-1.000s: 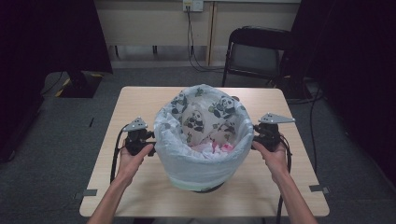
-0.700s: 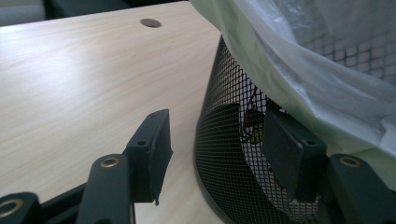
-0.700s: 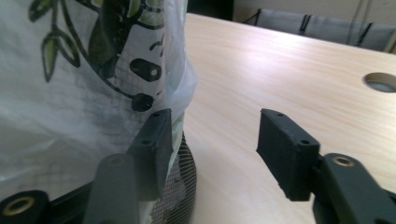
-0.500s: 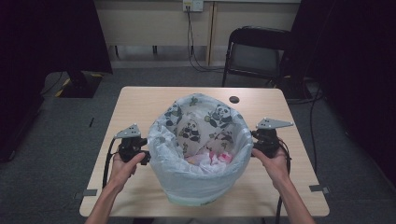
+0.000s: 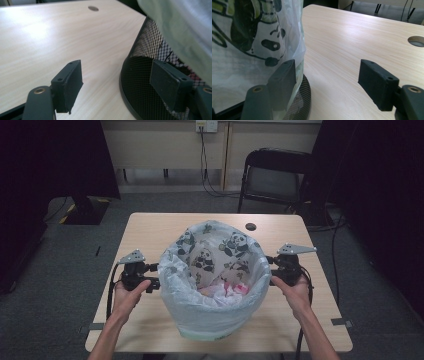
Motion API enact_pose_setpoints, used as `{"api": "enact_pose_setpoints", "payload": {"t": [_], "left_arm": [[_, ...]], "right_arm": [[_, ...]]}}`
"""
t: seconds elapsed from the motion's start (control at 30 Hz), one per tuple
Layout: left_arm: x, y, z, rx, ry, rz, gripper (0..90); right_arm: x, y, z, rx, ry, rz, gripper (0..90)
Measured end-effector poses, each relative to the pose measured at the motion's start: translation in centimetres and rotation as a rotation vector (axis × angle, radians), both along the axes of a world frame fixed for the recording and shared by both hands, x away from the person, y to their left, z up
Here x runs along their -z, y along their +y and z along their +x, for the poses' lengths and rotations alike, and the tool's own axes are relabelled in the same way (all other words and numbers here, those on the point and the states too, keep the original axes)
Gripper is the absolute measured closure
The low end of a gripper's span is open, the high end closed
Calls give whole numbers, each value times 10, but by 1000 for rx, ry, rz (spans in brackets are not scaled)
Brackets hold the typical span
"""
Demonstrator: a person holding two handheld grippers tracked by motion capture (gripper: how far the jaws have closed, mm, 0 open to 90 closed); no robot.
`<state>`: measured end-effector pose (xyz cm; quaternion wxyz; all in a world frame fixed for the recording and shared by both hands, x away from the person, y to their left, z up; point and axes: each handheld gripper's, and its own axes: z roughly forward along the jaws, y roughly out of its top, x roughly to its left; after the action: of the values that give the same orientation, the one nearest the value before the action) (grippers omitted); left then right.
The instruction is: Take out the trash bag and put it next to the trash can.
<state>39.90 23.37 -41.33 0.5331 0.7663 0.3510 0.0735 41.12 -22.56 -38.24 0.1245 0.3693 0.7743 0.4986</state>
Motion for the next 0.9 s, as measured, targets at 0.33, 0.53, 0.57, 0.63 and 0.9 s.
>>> {"api": "enact_pose_setpoints", "payload": {"t": [0.33, 0.53, 0.57, 0.63, 0.9], "left_arm": [[-32, 18, -12, -23, -83, -5, 259], [-53, 31, -22, -9, -102, -56, 291], [-59, 33, -24, 30, -107, -72, 308], [-69, 32, -29, 39, -136, -102, 344], [-104, 28, -53, 66, -257, -202, 302]], "right_arm": [[-20, -14, -2, 60, -45, 18, 198], [-40, -24, -8, 63, -88, 73, 288], [-43, -25, -8, 64, -96, 76, 293], [-51, -27, -9, 44, -105, 102, 344], [-79, -28, -15, 36, -136, 159, 344]]}}
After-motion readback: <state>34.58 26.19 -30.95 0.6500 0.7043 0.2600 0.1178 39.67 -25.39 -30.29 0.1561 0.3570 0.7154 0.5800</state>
